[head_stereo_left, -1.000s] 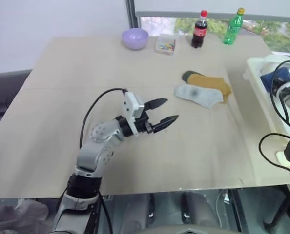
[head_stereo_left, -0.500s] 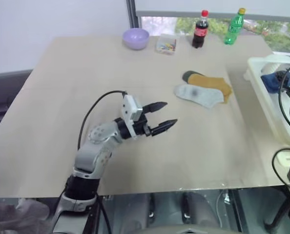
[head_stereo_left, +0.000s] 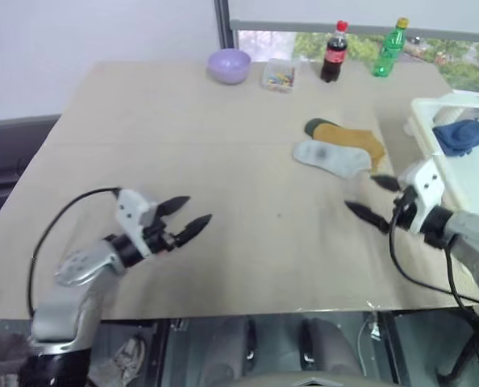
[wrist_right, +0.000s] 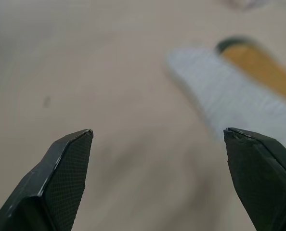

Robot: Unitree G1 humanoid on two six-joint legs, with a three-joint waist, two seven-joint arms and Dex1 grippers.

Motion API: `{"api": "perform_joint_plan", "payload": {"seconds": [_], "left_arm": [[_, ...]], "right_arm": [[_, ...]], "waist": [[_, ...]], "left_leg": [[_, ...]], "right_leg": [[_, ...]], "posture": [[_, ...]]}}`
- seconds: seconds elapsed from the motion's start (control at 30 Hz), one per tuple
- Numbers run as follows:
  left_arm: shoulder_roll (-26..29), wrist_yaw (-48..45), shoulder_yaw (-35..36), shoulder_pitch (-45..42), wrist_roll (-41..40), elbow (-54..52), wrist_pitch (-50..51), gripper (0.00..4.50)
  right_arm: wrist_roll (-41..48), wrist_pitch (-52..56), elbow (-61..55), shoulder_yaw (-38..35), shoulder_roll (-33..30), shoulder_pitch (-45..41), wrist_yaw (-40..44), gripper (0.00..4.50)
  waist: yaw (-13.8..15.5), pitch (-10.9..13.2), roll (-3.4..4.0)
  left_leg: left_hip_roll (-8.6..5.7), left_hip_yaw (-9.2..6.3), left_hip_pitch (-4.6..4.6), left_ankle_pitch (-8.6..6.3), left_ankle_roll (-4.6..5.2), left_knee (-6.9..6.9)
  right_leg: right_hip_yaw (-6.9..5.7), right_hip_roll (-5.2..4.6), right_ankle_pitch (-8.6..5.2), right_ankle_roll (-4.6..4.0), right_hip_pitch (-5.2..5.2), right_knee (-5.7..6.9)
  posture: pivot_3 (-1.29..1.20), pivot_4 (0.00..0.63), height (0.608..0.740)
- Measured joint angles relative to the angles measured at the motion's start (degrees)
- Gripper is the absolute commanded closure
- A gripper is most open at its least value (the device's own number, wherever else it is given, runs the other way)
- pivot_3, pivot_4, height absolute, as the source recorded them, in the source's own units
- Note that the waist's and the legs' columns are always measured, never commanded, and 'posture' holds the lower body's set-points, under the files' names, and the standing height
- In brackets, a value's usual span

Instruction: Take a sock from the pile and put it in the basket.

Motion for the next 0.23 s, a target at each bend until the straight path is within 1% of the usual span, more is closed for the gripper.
{"api": "perform_joint_plan", "payload": {"seconds": [0.17, 0.23], "left_arm": [[1.96, -1.00, 7.17, 7.99, -2.11, -1.51, 0.93, 0.85], [2.53, -1.10, 9.09, 8.65, -3.19, -2.06, 1.88, 0.85]], "right_arm": [[-1.60, -2.18, 0.70, -1.13, -1.90, 2.73, 2.64, 0.06], [-2.00, -2.21, 0.83, -1.35, -1.90, 2.87, 2.66, 0.06]], "waist": [[0.03, 0.00, -0.01], [0.19, 0.00, -0.01]], "left_leg": [[0.07, -0.04, 0.12, 0.00, -0.04, -0.01], [0.07, -0.07, 0.13, 0.00, -0.05, -0.01]], "right_leg": [[-0.03, 0.04, -0.01, -0.02, 0.03, 0.06], [-0.03, 0.03, -0.02, -0.02, 0.01, 0.08]], "posture": [[0.00, 0.150, 0.740], [0.00, 0.150, 0.740]]}}
